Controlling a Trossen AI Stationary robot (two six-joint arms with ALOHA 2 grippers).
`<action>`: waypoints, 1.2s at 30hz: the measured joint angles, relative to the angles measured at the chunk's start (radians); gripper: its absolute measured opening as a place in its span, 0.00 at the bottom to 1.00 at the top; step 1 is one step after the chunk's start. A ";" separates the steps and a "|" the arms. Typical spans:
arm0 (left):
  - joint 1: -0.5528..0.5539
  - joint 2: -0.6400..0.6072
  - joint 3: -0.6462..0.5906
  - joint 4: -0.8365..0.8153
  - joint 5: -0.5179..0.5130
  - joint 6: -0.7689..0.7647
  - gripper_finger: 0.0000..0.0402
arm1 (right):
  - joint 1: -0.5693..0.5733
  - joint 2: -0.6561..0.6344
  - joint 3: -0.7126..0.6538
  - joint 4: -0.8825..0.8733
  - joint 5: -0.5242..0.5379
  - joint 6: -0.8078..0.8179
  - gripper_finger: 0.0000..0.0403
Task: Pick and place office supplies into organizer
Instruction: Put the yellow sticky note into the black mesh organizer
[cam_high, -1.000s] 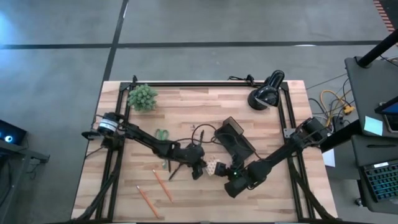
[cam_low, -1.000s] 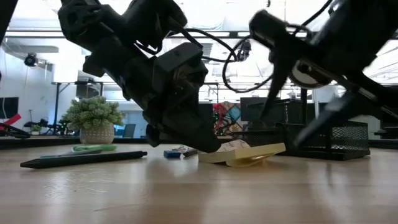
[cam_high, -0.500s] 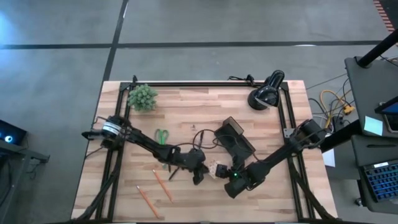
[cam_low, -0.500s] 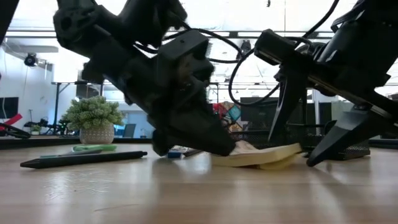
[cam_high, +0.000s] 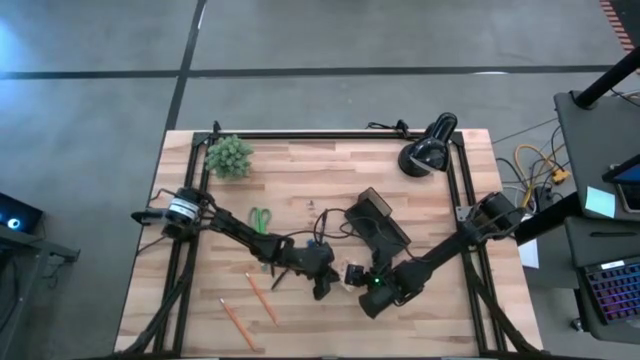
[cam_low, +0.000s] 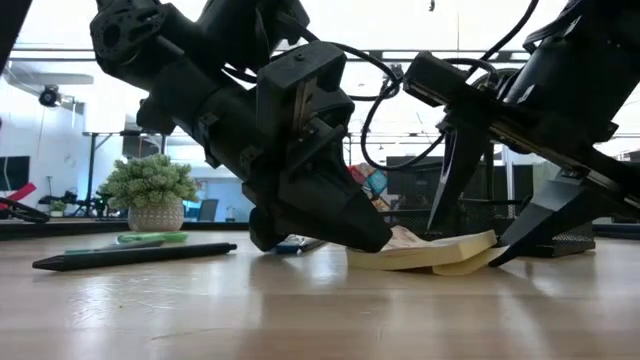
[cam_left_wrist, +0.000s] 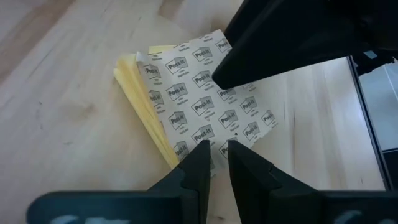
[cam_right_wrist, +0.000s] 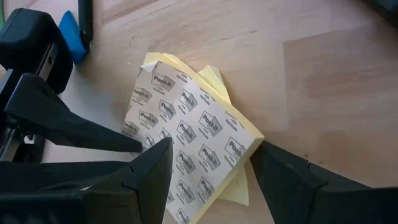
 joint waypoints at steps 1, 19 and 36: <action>0.000 0.000 0.000 0.000 0.000 0.000 0.11 | -0.001 0.000 -0.001 0.002 0.001 -0.008 0.50; -0.001 -0.002 0.003 0.006 -0.002 0.000 0.11 | -0.020 0.005 -0.002 -0.006 0.045 -0.132 0.12; -0.005 -0.298 -0.009 -0.192 -0.231 0.210 0.11 | 0.033 -0.029 0.364 -0.678 0.261 -0.524 0.06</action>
